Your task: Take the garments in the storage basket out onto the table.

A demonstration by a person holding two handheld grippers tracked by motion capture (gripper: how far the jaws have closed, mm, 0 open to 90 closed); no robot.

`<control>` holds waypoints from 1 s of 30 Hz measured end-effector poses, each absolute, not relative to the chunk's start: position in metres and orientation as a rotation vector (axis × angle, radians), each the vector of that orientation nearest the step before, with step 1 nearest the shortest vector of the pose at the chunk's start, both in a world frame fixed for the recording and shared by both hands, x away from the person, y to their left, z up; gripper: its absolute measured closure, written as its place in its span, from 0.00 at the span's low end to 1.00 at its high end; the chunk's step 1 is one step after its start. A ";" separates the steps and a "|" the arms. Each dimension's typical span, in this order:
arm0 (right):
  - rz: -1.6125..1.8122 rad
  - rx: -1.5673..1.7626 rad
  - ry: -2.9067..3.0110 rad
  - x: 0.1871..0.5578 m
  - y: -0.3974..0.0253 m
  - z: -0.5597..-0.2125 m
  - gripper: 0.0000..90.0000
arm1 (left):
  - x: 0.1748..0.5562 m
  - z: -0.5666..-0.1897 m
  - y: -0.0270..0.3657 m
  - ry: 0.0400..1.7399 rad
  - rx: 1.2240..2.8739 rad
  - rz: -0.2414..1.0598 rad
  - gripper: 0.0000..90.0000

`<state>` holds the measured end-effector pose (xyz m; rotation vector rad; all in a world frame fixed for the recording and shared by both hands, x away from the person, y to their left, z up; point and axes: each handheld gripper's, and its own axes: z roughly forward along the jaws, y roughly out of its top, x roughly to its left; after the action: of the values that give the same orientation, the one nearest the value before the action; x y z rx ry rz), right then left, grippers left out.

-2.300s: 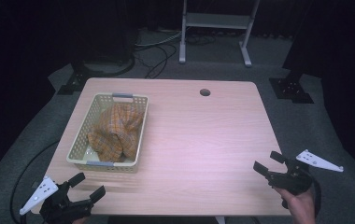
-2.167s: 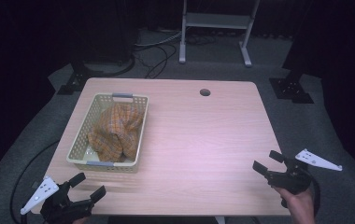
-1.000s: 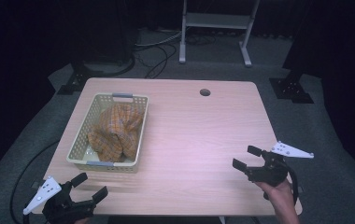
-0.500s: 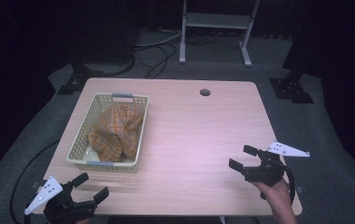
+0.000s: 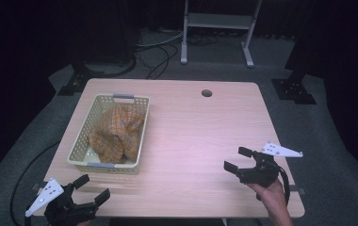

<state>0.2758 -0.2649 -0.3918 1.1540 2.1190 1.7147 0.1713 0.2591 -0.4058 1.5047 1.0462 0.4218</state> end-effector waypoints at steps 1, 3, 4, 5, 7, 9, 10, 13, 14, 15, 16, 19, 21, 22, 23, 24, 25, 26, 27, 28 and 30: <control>1.715 1.147 2.127 0.276 -0.262 -0.392 0.04 | 0.172 -0.406 0.258 1.043 1.507 0.422 0.01; 1.710 1.130 2.149 0.276 -0.258 -0.392 0.04 | 0.172 -0.406 0.257 1.041 1.513 0.420 0.01; 1.708 1.128 2.158 0.277 -0.256 -0.392 0.04 | 0.172 -0.406 0.257 1.039 1.518 0.421 0.01; 1.707 1.121 2.161 0.278 -0.254 -0.392 0.04 | 0.172 -0.406 0.257 1.039 1.518 0.421 0.01; 1.715 1.115 2.166 0.280 -0.251 -0.391 0.04 | 0.172 -0.406 0.257 1.041 1.517 0.424 0.01; 1.720 1.104 2.174 0.283 -0.248 -0.390 0.04 | 0.172 -0.406 0.259 1.045 1.514 0.424 0.01; 1.717 1.103 2.182 0.283 -0.246 -0.390 0.04 | 0.172 -0.406 0.259 1.049 1.509 0.425 0.01; 1.719 1.098 2.190 0.285 -0.240 -0.392 0.04 | 0.172 -0.406 0.261 1.050 1.502 0.427 0.01; 1.721 1.099 2.192 0.285 -0.239 -0.393 0.04 | 0.172 -0.406 0.261 1.050 1.502 0.426 0.01; 1.724 1.097 2.194 0.285 -0.238 -0.394 0.04 | 0.172 -0.406 0.261 1.049 1.502 0.426 0.01; 1.722 1.097 2.197 0.285 -0.237 -0.395 0.04 | 0.172 -0.406 0.261 1.049 1.503 0.425 0.01; 1.723 1.108 2.190 0.286 -0.236 -0.397 0.04 | 0.172 -0.406 0.260 1.048 1.504 0.424 0.01; 1.718 1.110 2.189 0.287 -0.235 -0.397 0.04 | 0.172 -0.406 0.260 1.048 1.505 0.423 0.01; 1.720 1.111 2.185 0.287 -0.235 -0.397 0.04 | 0.172 -0.406 0.260 1.048 1.506 0.424 0.01; 1.721 1.110 2.182 0.288 -0.234 -0.397 0.04 | 0.172 -0.406 0.260 1.047 1.506 0.425 0.01; 1.722 1.114 2.182 0.288 -0.233 -0.397 0.04 | 0.172 -0.406 0.260 1.047 1.505 0.423 0.01; 1.723 1.111 2.182 0.289 -0.232 -0.397 0.04 | 0.172 -0.406 0.259 1.047 1.506 0.423 0.01; 1.727 1.110 2.184 0.289 -0.231 -0.397 0.04 | 0.172 -0.406 0.259 1.047 1.506 0.423 0.01; 1.727 1.107 2.188 0.290 -0.229 -0.397 0.04 | 0.172 -0.406 0.259 1.045 1.510 0.423 0.01; 1.726 1.100 2.192 0.290 -0.227 -0.397 0.04 | 0.172 -0.406 0.258 1.044 1.513 0.423 0.01; 1.730 1.091 2.200 0.291 -0.223 -0.398 0.04 | 0.172 -0.406 0.258 1.042 1.515 0.422 0.01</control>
<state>0.2914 -0.2225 -0.3977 1.0914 2.2003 1.7300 0.1720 0.2578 -0.4058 1.5146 1.0419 0.4222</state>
